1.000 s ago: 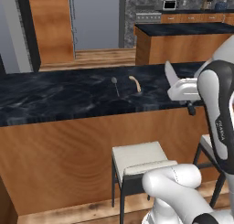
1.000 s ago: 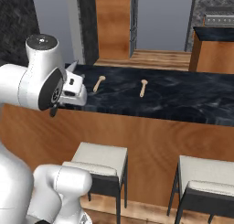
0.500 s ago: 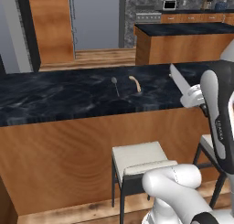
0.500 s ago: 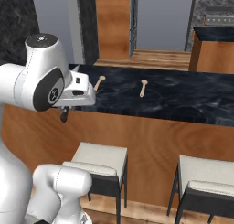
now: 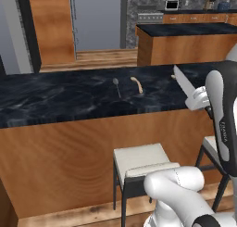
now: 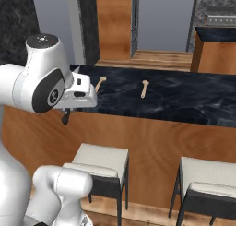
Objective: Pick up the metallic utensils from the counter and place them in the open drawer. Make sure not to pick up any wooden utensils.
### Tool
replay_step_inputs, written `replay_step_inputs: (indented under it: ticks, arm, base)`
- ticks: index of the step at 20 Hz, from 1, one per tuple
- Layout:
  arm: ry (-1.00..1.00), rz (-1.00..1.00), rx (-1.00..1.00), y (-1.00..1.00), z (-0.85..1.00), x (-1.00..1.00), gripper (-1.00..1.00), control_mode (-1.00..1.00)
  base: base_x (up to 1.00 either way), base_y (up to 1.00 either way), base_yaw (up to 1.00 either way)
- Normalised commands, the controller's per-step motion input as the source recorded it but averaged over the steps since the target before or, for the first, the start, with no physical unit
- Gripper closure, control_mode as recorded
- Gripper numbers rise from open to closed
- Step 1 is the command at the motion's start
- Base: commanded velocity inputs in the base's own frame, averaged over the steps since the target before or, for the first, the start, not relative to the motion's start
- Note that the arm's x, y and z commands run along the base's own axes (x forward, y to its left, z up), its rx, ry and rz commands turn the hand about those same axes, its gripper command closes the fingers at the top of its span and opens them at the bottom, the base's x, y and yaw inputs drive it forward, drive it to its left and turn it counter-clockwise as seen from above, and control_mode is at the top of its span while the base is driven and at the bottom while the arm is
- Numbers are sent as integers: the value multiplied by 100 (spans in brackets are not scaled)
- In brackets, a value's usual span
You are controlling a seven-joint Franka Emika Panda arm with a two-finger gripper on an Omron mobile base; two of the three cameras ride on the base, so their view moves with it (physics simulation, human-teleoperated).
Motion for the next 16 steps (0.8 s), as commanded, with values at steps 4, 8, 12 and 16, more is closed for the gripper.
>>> replay_step_inputs:
  ticks: [4,8,12,16]
  arm:
    - [0,0,0,0,0,0,100,-100]
    - [-1,0,0,0,0,-5,100,100]
    - [0,0,0,0,0,0,100,100]
    - [0,0,0,0,0,0,100,100]
  base:
    - [0,0,0]
    - [-26,0,0]
    - [-100,-38,-10]
    - [-99,-47,-13]
